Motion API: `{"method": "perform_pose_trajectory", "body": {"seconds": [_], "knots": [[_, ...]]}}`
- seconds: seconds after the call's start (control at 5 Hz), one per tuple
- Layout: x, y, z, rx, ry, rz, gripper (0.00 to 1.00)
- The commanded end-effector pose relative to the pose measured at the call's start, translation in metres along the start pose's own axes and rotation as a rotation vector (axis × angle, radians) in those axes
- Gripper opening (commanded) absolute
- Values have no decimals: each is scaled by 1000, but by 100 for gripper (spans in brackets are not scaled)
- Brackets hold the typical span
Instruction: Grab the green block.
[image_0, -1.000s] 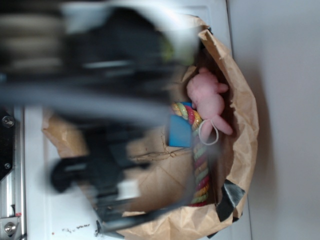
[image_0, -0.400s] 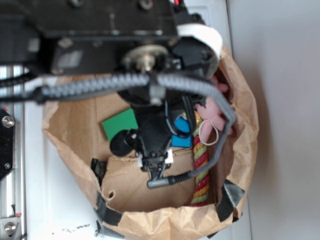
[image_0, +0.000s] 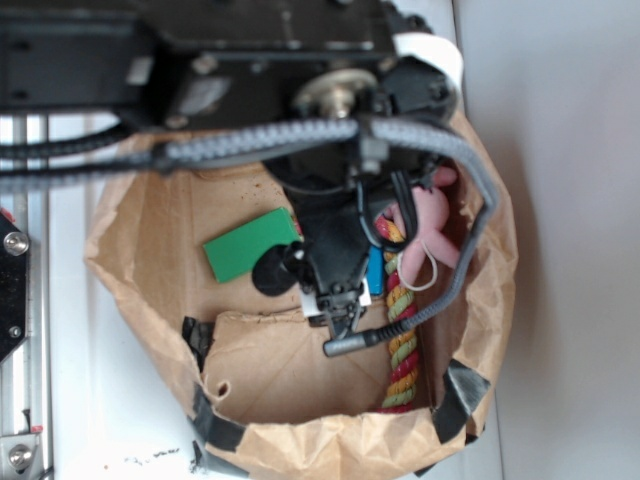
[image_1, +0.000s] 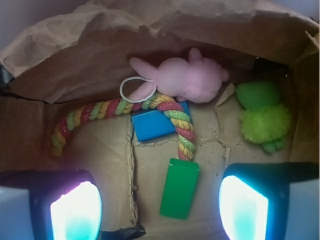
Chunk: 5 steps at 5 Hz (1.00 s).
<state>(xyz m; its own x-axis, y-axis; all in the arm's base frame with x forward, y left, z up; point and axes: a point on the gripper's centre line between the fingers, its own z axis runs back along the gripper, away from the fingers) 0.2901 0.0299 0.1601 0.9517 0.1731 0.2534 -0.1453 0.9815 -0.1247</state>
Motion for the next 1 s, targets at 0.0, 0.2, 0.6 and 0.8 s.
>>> {"method": "perform_pose_trajectory", "body": {"seconds": [0.0, 0.2, 0.6, 0.8], "knots": [[10, 3, 14, 3, -49, -7, 100], [10, 3, 14, 3, -49, -7, 100], [-8, 4, 9, -20, -57, 11, 100], [-25, 4, -6, 1, -34, 24, 100]]}}
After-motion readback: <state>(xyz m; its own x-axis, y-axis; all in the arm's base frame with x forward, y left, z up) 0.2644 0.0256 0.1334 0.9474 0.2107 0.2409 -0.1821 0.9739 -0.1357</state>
